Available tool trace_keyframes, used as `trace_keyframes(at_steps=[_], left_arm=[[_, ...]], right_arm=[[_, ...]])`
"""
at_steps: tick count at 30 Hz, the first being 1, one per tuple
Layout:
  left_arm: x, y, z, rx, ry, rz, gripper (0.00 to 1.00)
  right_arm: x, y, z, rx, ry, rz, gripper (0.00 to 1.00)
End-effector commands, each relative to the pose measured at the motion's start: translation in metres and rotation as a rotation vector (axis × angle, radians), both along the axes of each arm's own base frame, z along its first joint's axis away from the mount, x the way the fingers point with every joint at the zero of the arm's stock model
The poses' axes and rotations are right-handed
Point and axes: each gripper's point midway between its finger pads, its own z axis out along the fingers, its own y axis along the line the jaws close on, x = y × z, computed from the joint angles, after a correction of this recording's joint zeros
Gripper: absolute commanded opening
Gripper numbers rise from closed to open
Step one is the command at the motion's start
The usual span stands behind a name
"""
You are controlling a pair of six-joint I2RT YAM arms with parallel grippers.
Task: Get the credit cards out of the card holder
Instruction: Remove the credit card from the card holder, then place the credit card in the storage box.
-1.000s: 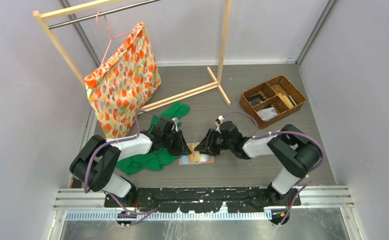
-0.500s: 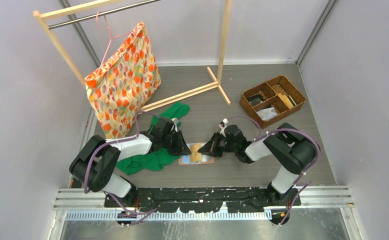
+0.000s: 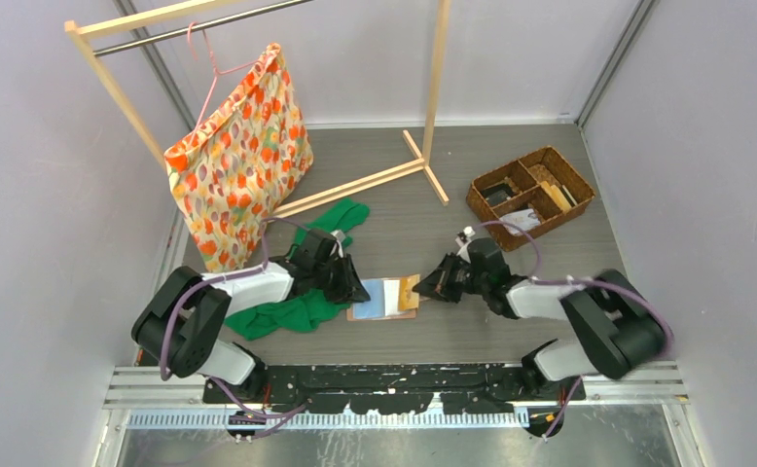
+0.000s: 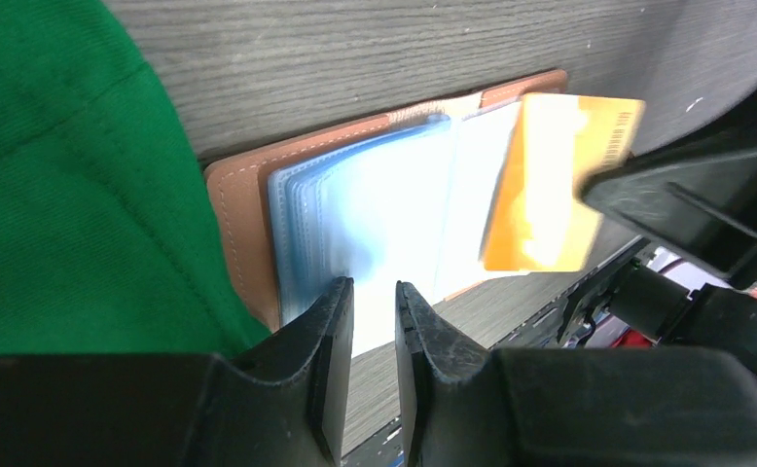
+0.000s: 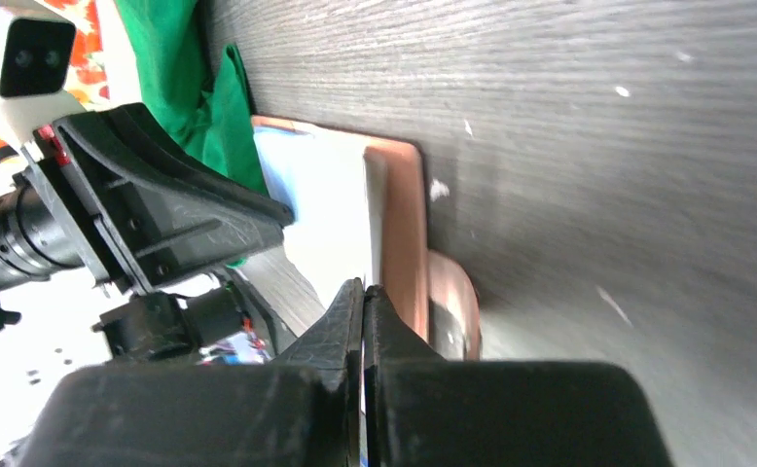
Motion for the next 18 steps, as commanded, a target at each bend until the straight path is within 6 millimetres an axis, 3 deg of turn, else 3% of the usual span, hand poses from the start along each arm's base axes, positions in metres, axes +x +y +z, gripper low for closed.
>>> trace_keyframes(at_steps=[1,5,8,10,13,15,18], left_arm=[[-0.004,0.018,0.002,0.078,-0.003,0.019,0.25],[0.011,0.018,0.054,0.064,-0.130,0.015,0.26],[0.015,0.024,0.094,0.064,-0.227,0.012,0.28],[0.019,0.027,0.122,0.056,-0.298,0.023,0.29],[0.015,0.032,0.146,0.043,-0.354,0.025,0.30],[0.011,0.034,0.155,0.030,-0.369,0.024,0.30],[0.005,0.036,0.160,0.013,-0.373,0.021,0.31]], right_arm=[[-0.009,-0.031,0.018,-0.168,-0.078,0.027,0.01],[0.008,-0.054,0.083,-0.259,-0.234,-0.023,0.01],[0.034,-0.088,0.124,-0.365,-0.313,-0.139,0.01],[0.055,-0.119,0.146,-0.460,-0.326,-0.277,0.01],[0.090,-0.183,0.171,-0.636,-0.310,-0.579,0.00],[0.107,-0.223,0.179,-0.716,-0.258,-0.775,0.01],[0.134,-0.271,0.185,-0.678,-0.176,-1.016,0.01]])
